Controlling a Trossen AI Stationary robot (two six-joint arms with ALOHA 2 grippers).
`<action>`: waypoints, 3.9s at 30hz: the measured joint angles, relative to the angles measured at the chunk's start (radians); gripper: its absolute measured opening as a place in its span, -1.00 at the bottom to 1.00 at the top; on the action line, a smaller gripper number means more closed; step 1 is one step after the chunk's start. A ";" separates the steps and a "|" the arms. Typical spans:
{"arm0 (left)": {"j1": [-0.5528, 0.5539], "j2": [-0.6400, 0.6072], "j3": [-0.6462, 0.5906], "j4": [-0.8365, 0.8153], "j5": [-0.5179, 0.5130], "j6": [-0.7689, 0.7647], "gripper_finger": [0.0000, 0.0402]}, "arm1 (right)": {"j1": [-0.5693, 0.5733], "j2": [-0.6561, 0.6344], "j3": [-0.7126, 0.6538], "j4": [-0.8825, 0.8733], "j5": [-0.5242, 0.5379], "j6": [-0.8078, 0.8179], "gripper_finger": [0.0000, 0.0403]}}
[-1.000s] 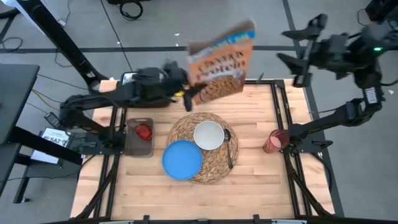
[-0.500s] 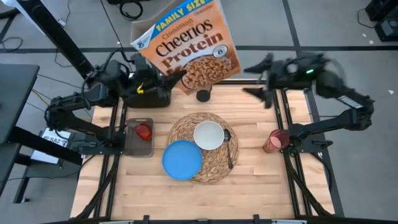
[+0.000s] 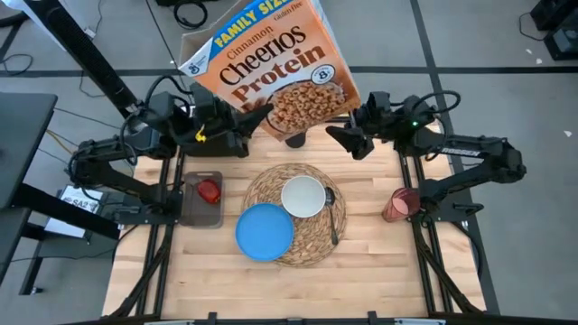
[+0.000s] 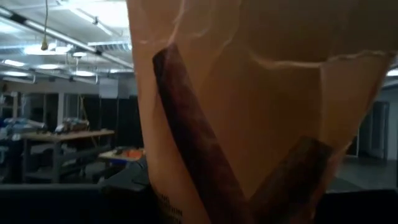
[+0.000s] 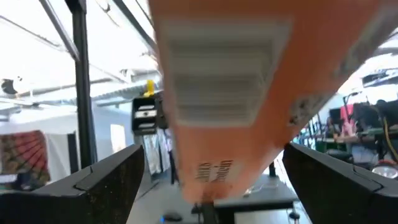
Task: Arrange a breakfast setting
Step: Pour the cereal from the yellow cereal box into the white bowl
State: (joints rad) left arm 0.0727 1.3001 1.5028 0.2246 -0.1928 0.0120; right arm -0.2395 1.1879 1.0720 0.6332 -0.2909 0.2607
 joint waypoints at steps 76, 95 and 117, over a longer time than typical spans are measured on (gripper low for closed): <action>-0.049 -0.019 -0.003 -0.095 0.000 -0.134 0.61 | -0.095 -0.103 0.007 0.436 0.105 -0.055 0.43; -0.048 -0.019 -0.003 -0.134 -0.025 -0.130 0.61 | -0.069 -0.160 -0.006 0.208 0.116 -0.140 0.42; -0.051 -0.019 -0.003 -0.142 -0.032 -0.132 0.60 | -0.062 -0.165 0.009 0.227 0.094 -0.130 0.34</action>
State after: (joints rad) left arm 0.0216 1.2808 1.4994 0.0826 -0.2249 -0.1200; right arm -0.3012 1.0231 1.0813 0.8599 -0.1971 0.1310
